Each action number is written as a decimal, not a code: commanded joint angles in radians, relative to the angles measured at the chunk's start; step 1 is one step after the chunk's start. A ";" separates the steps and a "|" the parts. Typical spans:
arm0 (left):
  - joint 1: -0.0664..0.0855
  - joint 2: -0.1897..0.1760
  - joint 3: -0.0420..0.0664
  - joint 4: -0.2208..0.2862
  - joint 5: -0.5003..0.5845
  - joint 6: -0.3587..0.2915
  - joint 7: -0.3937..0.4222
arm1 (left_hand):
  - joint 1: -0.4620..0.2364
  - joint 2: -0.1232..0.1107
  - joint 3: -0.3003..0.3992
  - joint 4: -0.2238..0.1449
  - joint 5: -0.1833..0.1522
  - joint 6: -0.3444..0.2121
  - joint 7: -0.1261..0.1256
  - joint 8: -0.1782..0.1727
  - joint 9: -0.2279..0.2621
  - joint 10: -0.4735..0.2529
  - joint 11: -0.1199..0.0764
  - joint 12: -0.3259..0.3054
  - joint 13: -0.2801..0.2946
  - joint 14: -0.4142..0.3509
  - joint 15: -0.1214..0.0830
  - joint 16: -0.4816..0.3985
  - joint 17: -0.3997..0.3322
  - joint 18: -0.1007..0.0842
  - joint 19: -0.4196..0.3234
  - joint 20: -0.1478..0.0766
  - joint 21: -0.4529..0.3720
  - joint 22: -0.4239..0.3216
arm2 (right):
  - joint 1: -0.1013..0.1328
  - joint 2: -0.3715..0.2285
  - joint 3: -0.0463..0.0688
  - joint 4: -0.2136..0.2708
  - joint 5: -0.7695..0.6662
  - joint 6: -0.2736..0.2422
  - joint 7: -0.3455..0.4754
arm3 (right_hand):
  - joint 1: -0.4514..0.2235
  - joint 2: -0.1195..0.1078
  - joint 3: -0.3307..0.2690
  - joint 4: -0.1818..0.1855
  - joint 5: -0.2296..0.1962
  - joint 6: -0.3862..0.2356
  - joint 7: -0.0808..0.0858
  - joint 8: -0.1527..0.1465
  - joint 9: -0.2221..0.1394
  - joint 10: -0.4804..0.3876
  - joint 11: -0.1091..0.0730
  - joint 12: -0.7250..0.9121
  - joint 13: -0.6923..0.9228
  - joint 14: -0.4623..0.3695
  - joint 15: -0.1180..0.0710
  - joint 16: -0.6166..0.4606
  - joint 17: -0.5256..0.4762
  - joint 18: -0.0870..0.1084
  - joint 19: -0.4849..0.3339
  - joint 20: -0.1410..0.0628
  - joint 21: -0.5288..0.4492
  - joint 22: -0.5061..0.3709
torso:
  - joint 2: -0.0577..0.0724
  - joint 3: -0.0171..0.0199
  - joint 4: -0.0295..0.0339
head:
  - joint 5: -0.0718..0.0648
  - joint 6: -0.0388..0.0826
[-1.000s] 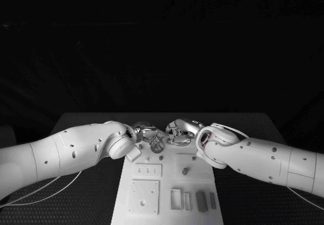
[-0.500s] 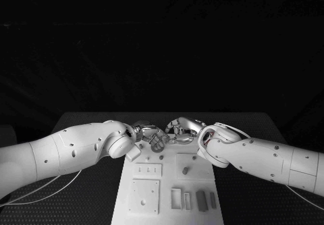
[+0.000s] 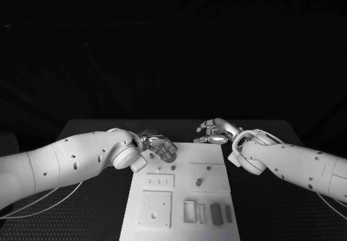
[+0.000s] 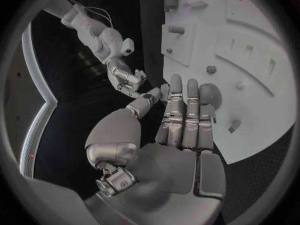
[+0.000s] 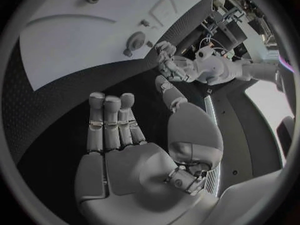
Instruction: Assemble the parts on the task board
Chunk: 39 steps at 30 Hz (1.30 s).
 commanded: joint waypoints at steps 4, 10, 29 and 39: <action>0.001 -0.035 -0.014 0.049 -0.211 0.013 -0.065 | -0.018 -0.001 0.000 -0.005 0.043 0.052 -0.033 0.014 0.025 0.039 -0.014 0.030 0.032 0.036 -0.017 0.048 0.024 -0.011 0.004 -0.017 0.034 0.026 | 0.015 -0.006 0.018 -0.072 0.262 -0.034 0.093 | 0.010 0.020 -0.018 0.000 0.045 0.040 0.030 0.005 -0.008 -0.141 0.019 0.004 -0.012 -0.007 0.004 0.006 -0.007 0.044 -0.012 0.002 -0.001 0.009 | 0.000 0.0012 -0.0015 | 0.004 -0.008; 0.001 -0.071 -0.032 0.102 -0.273 0.024 -0.103 | -0.021 0.000 -0.009 -0.006 0.070 0.071 -0.058 0.036 0.122 0.024 -0.059 0.263 0.242 0.068 -0.078 0.249 0.116 -0.013 0.049 -0.076 0.179 0.027 | 0.024 0.004 0.021 -0.130 0.263 -0.028 0.090 | 0.020 0.027 -0.018 -0.001 0.046 0.039 0.031 0.005 -0.011 -0.145 0.020 0.003 -0.018 -0.012 0.004 0.004 -0.011 0.044 -0.017 0.004 -0.005 0.009 | 0.000 0.0013 0.0016 | 0.005 -0.018; -0.001 -0.101 -0.051 0.169 -0.383 0.027 -0.241 | -0.057 -0.030 0.023 -0.006 0.210 0.126 -0.104 -0.015 0.253 0.036 -0.116 0.760 0.620 0.214 -0.224 0.608 0.118 0.022 0.209 -0.204 0.495 0.023 | 0.030 0.011 0.023 -0.153 0.266 0.003 0.073 | 0.029 0.034 -0.019 0.000 0.060 0.035 0.033 0.003 -0.018 -0.147 0.022 0.005 -0.026 -0.015 0.006 0.005 -0.016 0.044 -0.020 0.007 -0.008 0.010 | -0.001 -0.0006 0.0033 | 0.011 -0.051; -0.007 -0.102 -0.051 0.170 -0.434 0.064 -0.279 | -0.069 -0.026 0.028 -0.006 0.211 0.131 -0.104 -0.030 0.265 0.040 -0.115 0.773 0.602 0.231 -0.240 0.640 0.100 0.030 0.240 -0.219 0.530 0.022 | 0.030 0.014 0.023 -0.155 0.263 0.006 0.069 | 0.030 0.035 -0.020 0.000 0.065 0.035 0.033 0.003 -0.019 -0.147 0.022 0.006 -0.028 -0.016 0.007 0.006 -0.017 0.044 -0.020 0.008 -0.008 0.011 | -0.001 0.0001 0.0035 | 0.012 -0.062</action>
